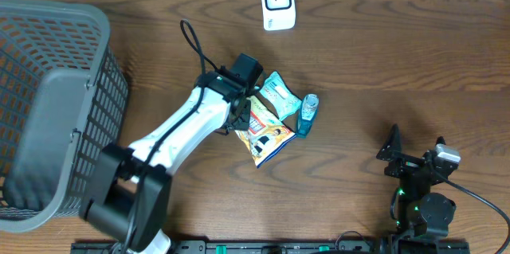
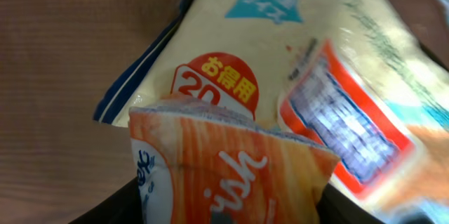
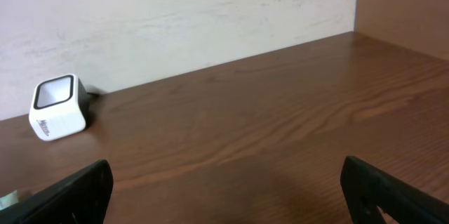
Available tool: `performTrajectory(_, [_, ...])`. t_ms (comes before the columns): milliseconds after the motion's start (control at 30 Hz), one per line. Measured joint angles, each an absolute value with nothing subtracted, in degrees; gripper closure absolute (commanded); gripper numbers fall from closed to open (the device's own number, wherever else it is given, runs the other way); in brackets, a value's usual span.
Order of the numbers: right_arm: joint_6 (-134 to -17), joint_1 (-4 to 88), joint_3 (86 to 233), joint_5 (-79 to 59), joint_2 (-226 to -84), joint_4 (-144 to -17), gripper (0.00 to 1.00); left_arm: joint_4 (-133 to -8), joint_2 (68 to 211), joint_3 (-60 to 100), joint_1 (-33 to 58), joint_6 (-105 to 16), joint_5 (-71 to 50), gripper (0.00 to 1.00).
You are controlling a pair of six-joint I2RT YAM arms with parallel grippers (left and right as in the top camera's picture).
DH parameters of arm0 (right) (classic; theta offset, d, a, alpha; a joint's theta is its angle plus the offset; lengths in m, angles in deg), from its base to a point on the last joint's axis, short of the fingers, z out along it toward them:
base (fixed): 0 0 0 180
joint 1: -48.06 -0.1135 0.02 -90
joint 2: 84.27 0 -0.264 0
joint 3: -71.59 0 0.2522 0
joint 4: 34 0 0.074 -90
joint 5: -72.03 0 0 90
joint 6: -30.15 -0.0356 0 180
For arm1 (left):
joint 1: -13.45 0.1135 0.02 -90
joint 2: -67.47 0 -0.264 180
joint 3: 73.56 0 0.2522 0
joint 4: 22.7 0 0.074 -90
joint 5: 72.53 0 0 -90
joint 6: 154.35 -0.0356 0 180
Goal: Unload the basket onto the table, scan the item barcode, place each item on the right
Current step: 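Carry the tissue pack over the table toward the scanner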
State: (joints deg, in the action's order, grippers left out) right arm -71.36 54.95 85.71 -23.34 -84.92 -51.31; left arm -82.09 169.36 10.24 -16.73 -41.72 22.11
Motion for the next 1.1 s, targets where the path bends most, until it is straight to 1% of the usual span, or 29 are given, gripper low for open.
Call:
performTrajectory(167, [-71.36,54.95,85.71,-23.34,-84.92,-51.33,0.01,-78.22,172.22,10.24,-17.29,-39.27,22.13,0.42])
performTrajectory(333, [-71.36,54.95,85.71,-23.34,-84.92,-51.31,0.01,-72.47,172.48,10.24,-19.2,-39.03,20.19,0.42])
performTrajectory(467, [-71.36,54.95,85.71,-23.34,-84.92,-51.33,0.01,-70.44,172.48,10.24,-20.7,-39.05,19.09,0.42])
performTrajectory(900, [-71.36,54.95,85.71,-23.34,-84.92,-51.31,0.01,-73.74,171.92,10.24,-18.87,-39.03,21.32,0.42])
performTrajectory(1100, [-71.36,54.95,85.71,-23.36,-84.92,-51.31,0.01,-75.95,170.8,10.24,-16.14,-38.79,25.5,0.42])
